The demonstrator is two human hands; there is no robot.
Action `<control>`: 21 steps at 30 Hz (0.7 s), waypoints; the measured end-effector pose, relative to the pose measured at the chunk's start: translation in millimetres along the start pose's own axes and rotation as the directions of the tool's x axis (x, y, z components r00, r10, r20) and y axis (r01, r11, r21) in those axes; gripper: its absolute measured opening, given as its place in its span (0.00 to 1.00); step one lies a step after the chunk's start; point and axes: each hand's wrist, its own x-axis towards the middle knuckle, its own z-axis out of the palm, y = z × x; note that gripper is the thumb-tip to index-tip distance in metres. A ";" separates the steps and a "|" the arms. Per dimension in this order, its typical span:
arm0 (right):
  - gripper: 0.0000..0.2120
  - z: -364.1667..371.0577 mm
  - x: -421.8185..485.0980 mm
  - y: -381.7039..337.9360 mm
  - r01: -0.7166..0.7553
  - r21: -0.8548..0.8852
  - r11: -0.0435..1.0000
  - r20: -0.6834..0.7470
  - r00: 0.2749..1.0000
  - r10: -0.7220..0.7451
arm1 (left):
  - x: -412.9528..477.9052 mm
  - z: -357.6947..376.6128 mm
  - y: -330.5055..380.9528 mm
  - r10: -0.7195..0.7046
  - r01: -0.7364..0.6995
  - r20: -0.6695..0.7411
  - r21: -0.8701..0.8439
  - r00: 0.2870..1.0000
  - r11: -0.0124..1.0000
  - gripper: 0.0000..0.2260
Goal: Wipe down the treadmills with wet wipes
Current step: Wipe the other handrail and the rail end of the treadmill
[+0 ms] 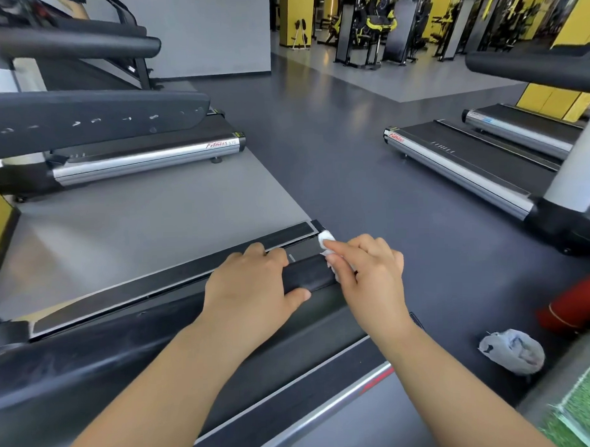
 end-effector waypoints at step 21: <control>0.13 -20.3 35.3 96.0 -0.494 0.504 0.708 0.491 0.839 0.236 | 37.1 41.0 75.1 -0.366 0.370 -0.232 -0.025 0.901 0.929 0.17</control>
